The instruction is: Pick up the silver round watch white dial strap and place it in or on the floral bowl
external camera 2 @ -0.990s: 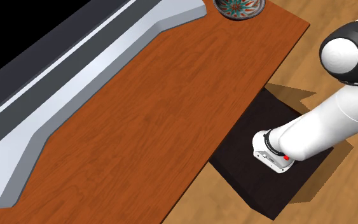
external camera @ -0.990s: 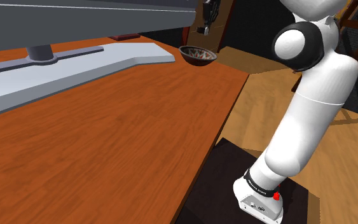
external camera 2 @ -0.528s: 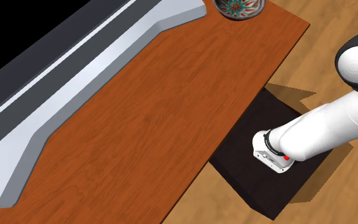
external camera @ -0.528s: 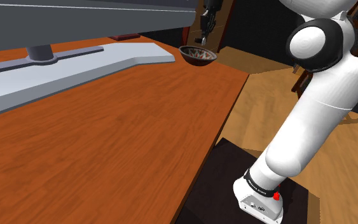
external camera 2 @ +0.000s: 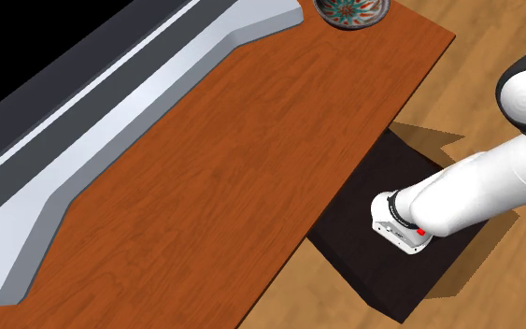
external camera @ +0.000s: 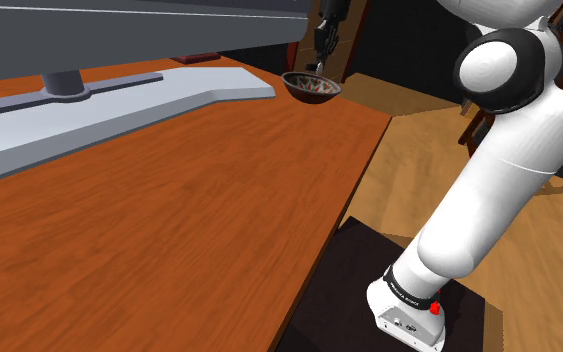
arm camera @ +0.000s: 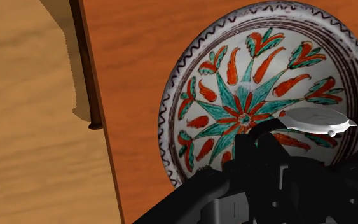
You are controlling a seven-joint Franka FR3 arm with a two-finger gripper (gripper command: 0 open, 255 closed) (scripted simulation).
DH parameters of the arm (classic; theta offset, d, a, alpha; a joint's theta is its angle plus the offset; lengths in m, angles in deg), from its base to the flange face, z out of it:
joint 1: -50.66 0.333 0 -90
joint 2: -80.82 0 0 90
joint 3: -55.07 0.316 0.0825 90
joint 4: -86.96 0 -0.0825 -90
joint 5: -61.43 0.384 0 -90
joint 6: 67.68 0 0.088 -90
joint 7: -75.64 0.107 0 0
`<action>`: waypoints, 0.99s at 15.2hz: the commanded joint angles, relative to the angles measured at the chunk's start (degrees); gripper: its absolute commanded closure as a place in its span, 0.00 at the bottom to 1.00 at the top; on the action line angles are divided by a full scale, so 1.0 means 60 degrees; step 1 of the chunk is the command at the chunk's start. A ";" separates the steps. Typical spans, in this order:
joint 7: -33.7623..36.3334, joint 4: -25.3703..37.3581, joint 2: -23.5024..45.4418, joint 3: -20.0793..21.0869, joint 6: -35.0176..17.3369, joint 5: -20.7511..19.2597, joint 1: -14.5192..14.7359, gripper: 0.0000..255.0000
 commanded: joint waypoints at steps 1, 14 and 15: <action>-0.0002 -0.0089 0.0181 0.0003 0.0004 -0.0003 0.0001 1.00; -0.0025 0.3374 0.1741 -0.0218 0.1973 0.0490 -0.0378 0.00; -0.0027 0.3374 0.1741 -0.0228 0.1974 0.0493 -0.0371 0.00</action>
